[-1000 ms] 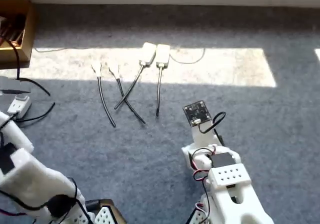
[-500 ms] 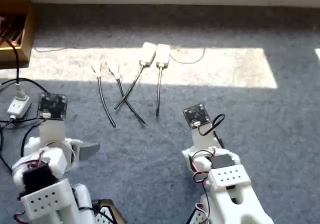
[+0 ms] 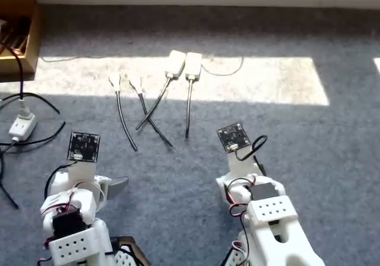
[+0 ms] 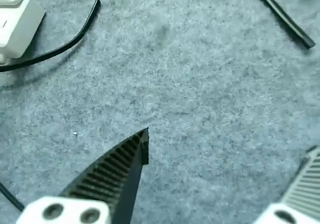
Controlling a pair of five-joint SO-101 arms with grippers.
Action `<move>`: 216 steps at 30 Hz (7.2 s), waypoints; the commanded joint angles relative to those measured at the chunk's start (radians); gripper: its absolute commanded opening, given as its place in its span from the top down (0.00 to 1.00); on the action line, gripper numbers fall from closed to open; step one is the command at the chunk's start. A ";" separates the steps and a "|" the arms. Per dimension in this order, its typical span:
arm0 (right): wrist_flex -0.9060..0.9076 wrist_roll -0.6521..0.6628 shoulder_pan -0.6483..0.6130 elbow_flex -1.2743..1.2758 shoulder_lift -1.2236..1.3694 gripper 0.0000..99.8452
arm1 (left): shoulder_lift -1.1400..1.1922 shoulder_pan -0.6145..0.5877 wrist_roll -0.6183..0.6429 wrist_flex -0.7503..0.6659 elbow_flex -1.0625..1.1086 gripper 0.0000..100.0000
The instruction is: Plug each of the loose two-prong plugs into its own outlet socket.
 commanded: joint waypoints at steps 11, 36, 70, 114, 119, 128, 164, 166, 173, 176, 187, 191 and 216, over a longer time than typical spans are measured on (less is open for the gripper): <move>-0.016 0.003 -0.008 -0.002 -0.018 0.69 | 0.001 0.013 0.006 0.172 0.021 0.56; -0.016 0.000 -0.007 -0.002 -0.018 0.69 | 0.001 0.015 0.006 0.172 0.021 0.56; -0.018 -0.002 -0.008 -0.001 -0.018 0.69 | 0.001 0.015 0.006 0.172 0.021 0.56; -0.035 0.005 -0.007 -0.002 -0.018 0.69 | -0.001 0.174 -0.344 -0.029 0.008 0.56; -0.033 0.005 -0.007 -0.001 -0.018 0.69 | 0.016 0.099 -0.163 -0.063 -0.275 0.56; -0.033 0.003 -0.008 -0.001 -0.018 0.69 | 0.748 0.116 0.028 0.025 -1.018 0.56; -0.033 0.003 -0.008 -0.001 -0.018 0.69 | 3.031 0.535 -0.009 0.577 -3.033 0.93; -0.035 0.003 -0.008 -0.001 -0.018 0.69 | 3.031 0.533 -0.008 0.591 -3.031 0.94; -0.035 0.003 -0.008 -0.001 -0.018 0.69 | 3.005 0.530 -0.006 0.598 -3.010 0.99; -0.035 0.003 -0.008 -0.001 -0.018 0.69 | 2.902 0.518 -0.006 0.598 -3.000 1.00; -0.035 0.005 -0.008 -0.001 -0.018 0.69 | 2.115 0.641 -0.012 0.601 -2.310 1.00; -0.035 0.005 -0.008 -0.001 -0.018 0.69 | 1.724 0.762 -0.078 0.600 -1.903 1.00; -0.035 0.005 -0.008 -0.001 -0.018 0.69 | 1.003 0.214 -0.821 0.601 -0.750 0.99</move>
